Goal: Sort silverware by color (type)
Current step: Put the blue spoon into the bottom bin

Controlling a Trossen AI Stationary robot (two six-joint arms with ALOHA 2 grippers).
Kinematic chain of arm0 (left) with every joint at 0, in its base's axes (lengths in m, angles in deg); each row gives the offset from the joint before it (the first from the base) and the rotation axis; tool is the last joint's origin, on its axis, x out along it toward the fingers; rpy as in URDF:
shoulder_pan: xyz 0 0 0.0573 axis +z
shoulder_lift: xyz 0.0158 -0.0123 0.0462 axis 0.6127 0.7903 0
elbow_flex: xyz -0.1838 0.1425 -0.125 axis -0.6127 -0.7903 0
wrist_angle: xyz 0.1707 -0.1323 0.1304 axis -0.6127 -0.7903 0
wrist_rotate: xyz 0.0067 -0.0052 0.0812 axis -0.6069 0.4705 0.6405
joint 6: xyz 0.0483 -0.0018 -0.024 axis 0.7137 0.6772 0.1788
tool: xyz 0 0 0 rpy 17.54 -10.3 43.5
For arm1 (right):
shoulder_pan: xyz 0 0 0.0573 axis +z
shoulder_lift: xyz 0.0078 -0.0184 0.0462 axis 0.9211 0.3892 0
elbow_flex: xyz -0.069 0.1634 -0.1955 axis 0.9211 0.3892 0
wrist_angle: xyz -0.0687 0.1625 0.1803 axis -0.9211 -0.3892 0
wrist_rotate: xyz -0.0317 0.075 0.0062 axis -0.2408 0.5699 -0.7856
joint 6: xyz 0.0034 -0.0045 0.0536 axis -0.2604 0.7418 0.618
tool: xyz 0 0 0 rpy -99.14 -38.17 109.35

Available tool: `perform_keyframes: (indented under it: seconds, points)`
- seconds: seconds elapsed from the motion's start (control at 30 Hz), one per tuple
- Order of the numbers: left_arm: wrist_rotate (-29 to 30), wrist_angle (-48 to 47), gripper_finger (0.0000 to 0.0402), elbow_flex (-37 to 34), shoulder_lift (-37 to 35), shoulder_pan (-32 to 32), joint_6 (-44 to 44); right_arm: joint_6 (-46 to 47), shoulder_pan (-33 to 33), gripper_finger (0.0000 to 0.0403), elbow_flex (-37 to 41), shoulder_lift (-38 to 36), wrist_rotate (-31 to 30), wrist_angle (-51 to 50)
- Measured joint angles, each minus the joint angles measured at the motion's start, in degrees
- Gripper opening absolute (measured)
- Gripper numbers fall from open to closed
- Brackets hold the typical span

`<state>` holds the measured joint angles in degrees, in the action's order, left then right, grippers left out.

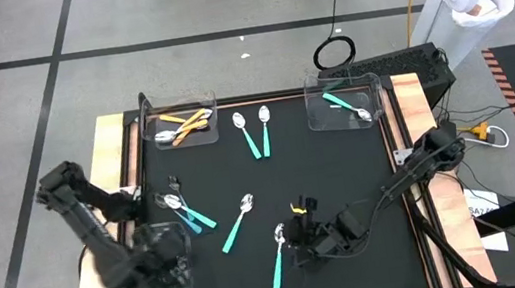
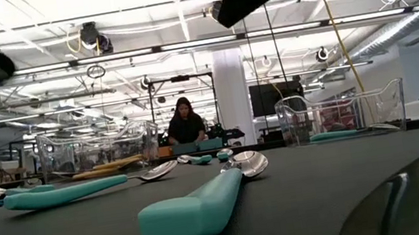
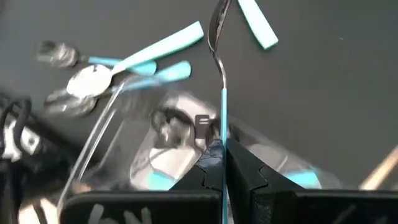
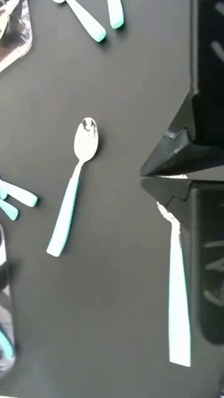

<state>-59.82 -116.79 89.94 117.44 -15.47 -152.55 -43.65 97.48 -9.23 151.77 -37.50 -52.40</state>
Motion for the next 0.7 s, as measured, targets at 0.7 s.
perform_keyframes:
  seconds: [0.7]
  points:
    - [-5.52, -3.55, 0.006, 0.03, 6.38, -17.97, -34.1, 1.95, 1.77, 0.0072, 0.04, 0.26, 9.63, -5.8]
